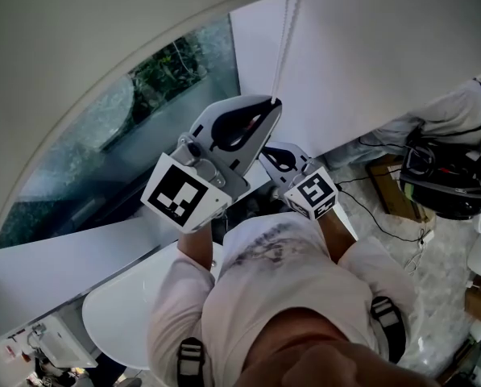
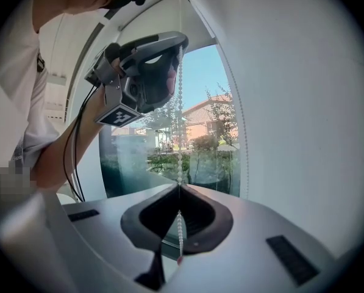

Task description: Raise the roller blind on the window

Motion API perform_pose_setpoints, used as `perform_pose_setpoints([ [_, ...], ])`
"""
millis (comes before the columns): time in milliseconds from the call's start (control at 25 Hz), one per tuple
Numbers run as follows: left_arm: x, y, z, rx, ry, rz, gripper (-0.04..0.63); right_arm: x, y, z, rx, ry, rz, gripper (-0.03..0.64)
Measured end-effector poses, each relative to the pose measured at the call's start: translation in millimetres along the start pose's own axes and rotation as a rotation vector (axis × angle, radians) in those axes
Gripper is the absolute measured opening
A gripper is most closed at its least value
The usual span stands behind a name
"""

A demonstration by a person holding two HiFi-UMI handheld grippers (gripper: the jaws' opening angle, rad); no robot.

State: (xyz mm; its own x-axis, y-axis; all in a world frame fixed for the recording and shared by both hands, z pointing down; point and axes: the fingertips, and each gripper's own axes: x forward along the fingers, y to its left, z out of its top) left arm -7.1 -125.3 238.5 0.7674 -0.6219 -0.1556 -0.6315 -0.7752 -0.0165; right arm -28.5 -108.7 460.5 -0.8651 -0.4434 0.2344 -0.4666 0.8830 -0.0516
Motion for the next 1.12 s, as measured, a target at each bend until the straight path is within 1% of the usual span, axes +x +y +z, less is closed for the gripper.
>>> perform_pose_setpoints([
  [160, -3, -3, -16, -0.027, 0.027, 0.0, 0.008, 0, 1, -16, 0.003, 0.042, 0.001, 0.061],
  [360, -12, 5, -30, -0.045, 0.002, 0.009, 0.008, 3, 0, -32, 0.019, 0.071, 0.0, 0.061],
  [520, -16, 4, -44, -0.064, 0.027, 0.009, 0.008, 9, 3, -44, 0.023, 0.103, 0.0, 0.061],
  [840, -20, 6, -73, -0.135, 0.05, 0.024, 0.008, 12, 1, -72, 0.061, 0.155, 0.002, 0.061],
  [1120, -25, 3, -98, -0.168, 0.073, 0.028, 0.008, 14, 2, -97, 0.081, 0.198, 0.008, 0.061],
])
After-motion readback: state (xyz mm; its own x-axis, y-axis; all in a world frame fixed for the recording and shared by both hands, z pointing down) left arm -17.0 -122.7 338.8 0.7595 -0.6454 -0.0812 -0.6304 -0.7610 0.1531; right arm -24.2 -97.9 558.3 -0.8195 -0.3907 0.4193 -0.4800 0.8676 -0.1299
